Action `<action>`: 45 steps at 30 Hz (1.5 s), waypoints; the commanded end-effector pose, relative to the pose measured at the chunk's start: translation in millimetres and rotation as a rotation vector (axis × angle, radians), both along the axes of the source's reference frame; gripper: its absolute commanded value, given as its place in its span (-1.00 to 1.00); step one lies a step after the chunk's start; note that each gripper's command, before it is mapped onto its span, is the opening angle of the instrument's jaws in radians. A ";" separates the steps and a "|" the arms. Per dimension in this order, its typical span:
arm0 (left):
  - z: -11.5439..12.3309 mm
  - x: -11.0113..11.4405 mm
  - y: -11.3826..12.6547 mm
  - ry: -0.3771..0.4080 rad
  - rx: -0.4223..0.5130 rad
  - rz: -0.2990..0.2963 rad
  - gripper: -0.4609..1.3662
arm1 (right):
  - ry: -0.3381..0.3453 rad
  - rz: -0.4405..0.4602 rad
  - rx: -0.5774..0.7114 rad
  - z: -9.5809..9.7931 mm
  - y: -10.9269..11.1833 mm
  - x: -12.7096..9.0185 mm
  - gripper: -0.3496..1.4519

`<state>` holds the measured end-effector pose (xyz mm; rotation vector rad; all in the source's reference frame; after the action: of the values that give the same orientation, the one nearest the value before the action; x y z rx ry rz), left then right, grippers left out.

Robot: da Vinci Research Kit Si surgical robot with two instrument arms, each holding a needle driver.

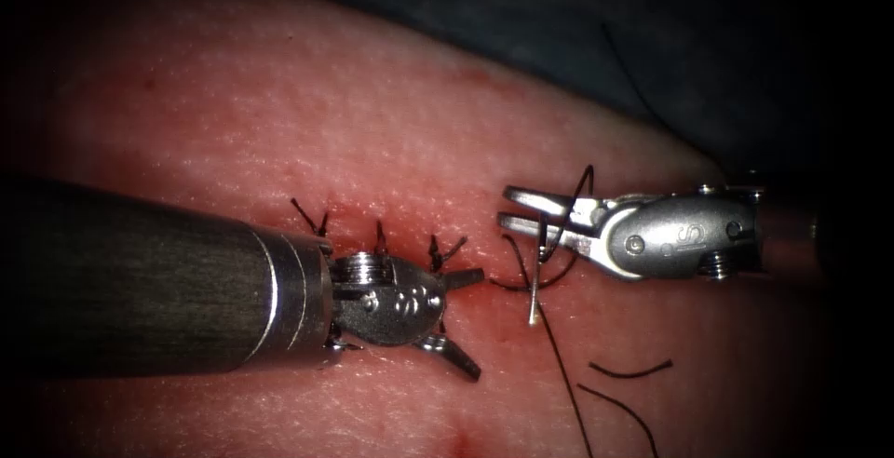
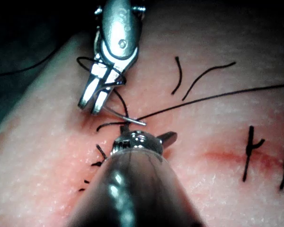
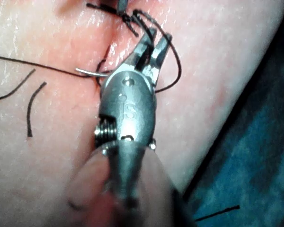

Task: Wound Closure
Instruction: Spread open the cut using the left jaws

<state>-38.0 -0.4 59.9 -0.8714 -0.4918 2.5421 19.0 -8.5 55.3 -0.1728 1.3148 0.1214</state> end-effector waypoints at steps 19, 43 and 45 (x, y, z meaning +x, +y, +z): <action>0.1 -0.1 0.2 0.003 0.002 0.002 0.05 | 0.057 0.032 -0.038 -3.5 2.4 -1.4 -1.00; 2.9 -0.2 0.7 -0.016 0.019 -0.007 -0.09 | 0.044 0.045 -0.230 -7.9 4.1 -3.4 -1.00; 3.0 -0.4 0.6 -0.013 0.016 -0.009 -0.11 | 0.037 0.038 -0.257 -8.0 4.1 -3.4 -1.00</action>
<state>-38.5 0.3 62.9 -0.8861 -0.5137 2.5221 15.5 -4.5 47.5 -0.4146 1.3595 -0.0242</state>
